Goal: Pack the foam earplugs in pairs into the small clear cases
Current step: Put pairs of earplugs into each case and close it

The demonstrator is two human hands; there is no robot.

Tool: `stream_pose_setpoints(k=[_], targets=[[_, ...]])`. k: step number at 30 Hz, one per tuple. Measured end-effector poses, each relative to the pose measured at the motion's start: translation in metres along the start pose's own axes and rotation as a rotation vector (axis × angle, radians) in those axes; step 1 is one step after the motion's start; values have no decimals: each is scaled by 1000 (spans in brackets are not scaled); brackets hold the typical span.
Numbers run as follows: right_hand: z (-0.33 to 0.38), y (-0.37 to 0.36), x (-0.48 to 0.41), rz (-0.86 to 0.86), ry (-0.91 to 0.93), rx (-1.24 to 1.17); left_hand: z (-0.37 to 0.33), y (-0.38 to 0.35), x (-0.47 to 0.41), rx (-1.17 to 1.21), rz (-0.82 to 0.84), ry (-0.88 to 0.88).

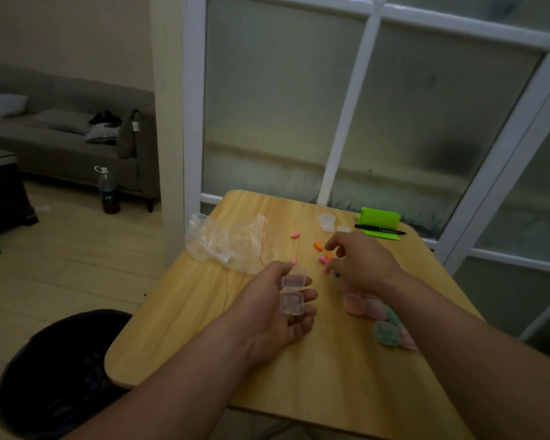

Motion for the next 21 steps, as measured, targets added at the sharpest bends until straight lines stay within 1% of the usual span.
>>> stream_pose_setpoints(k=[5,8,10,11,13,17,19,21], targets=[[2,-19,-12,37,50,152,-3,2,-5,-4,-4,-9],[3,-20,-9,42,33,135,-3,4,-7,-8,-4,-7],[4,-16,-5,7,18,89,-3,5,-9,-5,-3,-7],[4,-11,-2,-29,9,41,-3,5,-9,-5,-5,-7],[0,3,7,-131,-23,-142,-4,6,-9,1,-11,-6],[-22,38,42,-362,-138,-457,-7,4,-8,22,-3,-13],[-29,42,64,-406,-208,-608,-7,5,-8,23,-4,-18],[-27,35,85,-385,-241,-687,-5,4,-8,9,-4,-13]])
Point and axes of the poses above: each hand's wrist, its own x-axis away from the middle knuckle, its own y-axis out of the back of the hand, z = x × y, the point moved 8 cm from there along -x, towards the middle knuckle, and after that the axes turned 7 degrees about y, right-handed, at the moved point
